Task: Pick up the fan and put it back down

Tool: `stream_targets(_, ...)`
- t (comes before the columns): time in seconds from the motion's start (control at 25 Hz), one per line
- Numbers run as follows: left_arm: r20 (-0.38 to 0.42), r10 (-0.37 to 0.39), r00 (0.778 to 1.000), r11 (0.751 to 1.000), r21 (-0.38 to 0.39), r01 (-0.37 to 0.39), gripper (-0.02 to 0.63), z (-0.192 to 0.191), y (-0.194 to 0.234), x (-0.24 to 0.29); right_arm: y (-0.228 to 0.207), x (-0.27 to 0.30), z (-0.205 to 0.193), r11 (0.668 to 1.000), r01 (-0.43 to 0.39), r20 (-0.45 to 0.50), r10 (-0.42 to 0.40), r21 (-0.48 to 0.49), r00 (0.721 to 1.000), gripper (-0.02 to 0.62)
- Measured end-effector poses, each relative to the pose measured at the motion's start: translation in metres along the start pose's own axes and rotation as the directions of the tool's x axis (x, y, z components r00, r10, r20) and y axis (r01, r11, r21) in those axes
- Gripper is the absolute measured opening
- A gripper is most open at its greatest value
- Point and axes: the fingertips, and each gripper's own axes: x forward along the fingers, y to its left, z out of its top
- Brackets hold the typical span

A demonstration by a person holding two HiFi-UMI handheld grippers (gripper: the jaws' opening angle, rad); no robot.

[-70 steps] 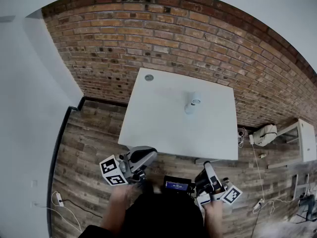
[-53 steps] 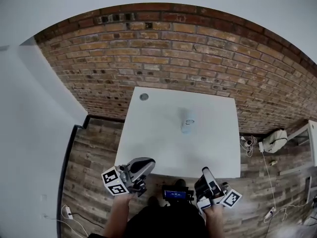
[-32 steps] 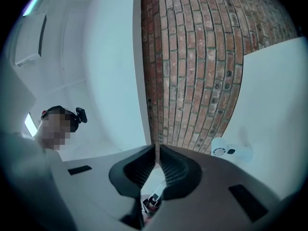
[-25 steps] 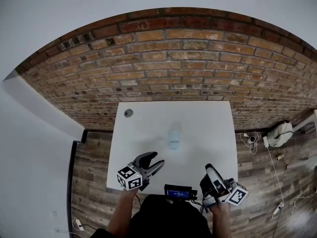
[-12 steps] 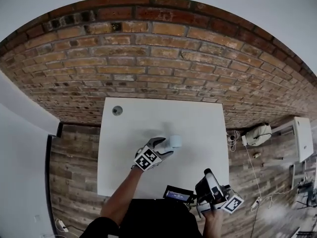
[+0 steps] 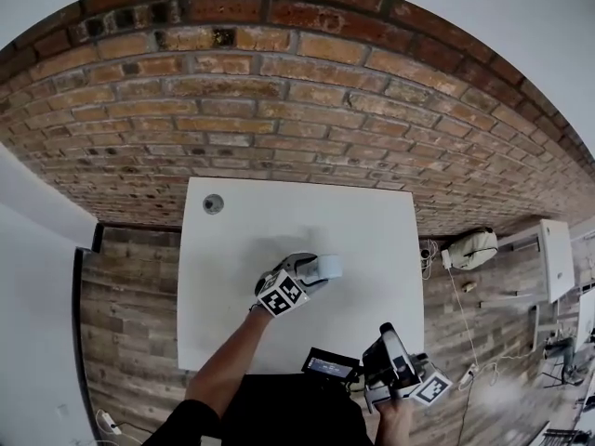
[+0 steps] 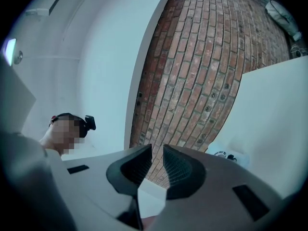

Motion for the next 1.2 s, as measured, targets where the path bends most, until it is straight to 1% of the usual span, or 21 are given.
stream_targets(0.04,-0.003,0.002,1.0,1.0,0.011,-0.002,0.279,0.001,0.0,0.001,-0.002,0.004,0.0,1.0,-0.008,-0.006,0.008,0.005,1.0,0.057)
stream_targets(0.16,-0.019,0.003,1.0,0.999,0.047,-0.002,0.21,0.002,-0.002,0.002,-0.008,0.011,0.002,1.0,-0.024,-0.022,0.024,0.02,0.999,0.057)
stream_targets(0.24,-0.031,0.001,1.0,0.997,0.08,0.001,0.183,0.002,-0.005,0.002,-0.009,0.015,0.008,0.999,-0.04,-0.029,0.04,0.016,0.999,0.057)
stream_targets(0.28,-0.033,0.001,0.999,0.996,0.089,0.002,0.162,0.003,-0.005,0.001,-0.01,0.018,0.011,0.999,-0.048,-0.029,0.048,0.014,0.998,0.057)
stream_targets(0.32,-0.032,0.0,0.999,0.996,0.088,0.002,0.158,0.003,-0.005,0.001,-0.012,0.019,0.014,0.998,-0.054,-0.026,0.055,0.019,0.998,0.057)
stream_targets(0.44,-0.017,-0.011,1.0,0.998,0.056,0.012,0.153,0.005,-0.006,-0.001,-0.02,0.016,0.019,0.997,-0.062,-0.018,0.063,0.051,0.998,0.057)
stream_targets(0.52,0.012,-0.031,0.999,0.999,0.026,0.03,0.152,0.011,-0.007,-0.004,-0.023,0.017,0.024,0.997,-0.068,-0.014,0.068,0.044,0.998,0.057)
stream_targets(0.64,0.082,-0.055,0.995,0.998,-0.029,0.058,0.15,0.031,-0.006,-0.016,-0.027,0.017,0.03,0.996,-0.073,0.001,0.074,0.053,0.997,0.057)
stream_targets(0.76,0.161,-0.071,0.984,0.992,-0.089,0.086,0.149,0.059,-0.005,-0.032,-0.033,0.015,0.036,0.996,-0.073,0.012,0.073,0.054,0.997,0.057)
stream_targets(0.84,0.231,-0.084,0.969,0.977,-0.17,0.126,0.149,0.081,-0.002,-0.047,-0.036,0.015,0.04,0.996,-0.078,0.018,0.078,0.053,0.997,0.057)
stream_targets(0.88,0.281,-0.089,0.956,0.959,-0.234,0.158,0.149,0.093,0.002,-0.055,-0.037,0.015,0.042,0.995,-0.083,0.023,0.081,0.054,0.996,0.057)
stream_targets(0.96,0.399,-0.084,0.913,0.9,-0.363,0.242,0.149,0.12,0.013,-0.076,-0.038,0.017,0.045,0.994,-0.091,0.032,0.089,0.057,0.996,0.057)
stream_targets(1.0,0.45,-0.079,0.89,0.872,-0.401,0.28,0.149,0.134,0.018,-0.087,-0.038,0.018,0.046,0.994,-0.094,0.035,0.092,0.058,0.995,0.057)
stream_targets(1.04,0.486,-0.076,0.871,0.855,-0.418,0.307,0.149,0.148,0.021,-0.096,-0.039,0.019,0.046,0.993,-0.098,0.036,0.096,0.059,0.995,0.057)
stream_targets(1.08,0.508,-0.076,0.858,0.85,-0.417,0.323,0.149,0.161,0.024,-0.105,-0.038,0.021,0.047,0.993,-0.104,0.037,0.102,0.061,0.994,0.057)
stream_targets(1.12,0.52,-0.08,0.85,0.852,-0.407,0.33,0.149,0.174,0.025,-0.112,-0.038,0.024,0.049,0.992,-0.113,0.038,0.111,0.064,0.993,0.057)
stream_targets(1.2,0.53,-0.091,0.843,0.861,-0.384,0.334,0.149,0.202,0.027,-0.126,-0.034,0.032,0.052,0.988,-0.142,0.037,0.139,0.067,0.99,0.057)
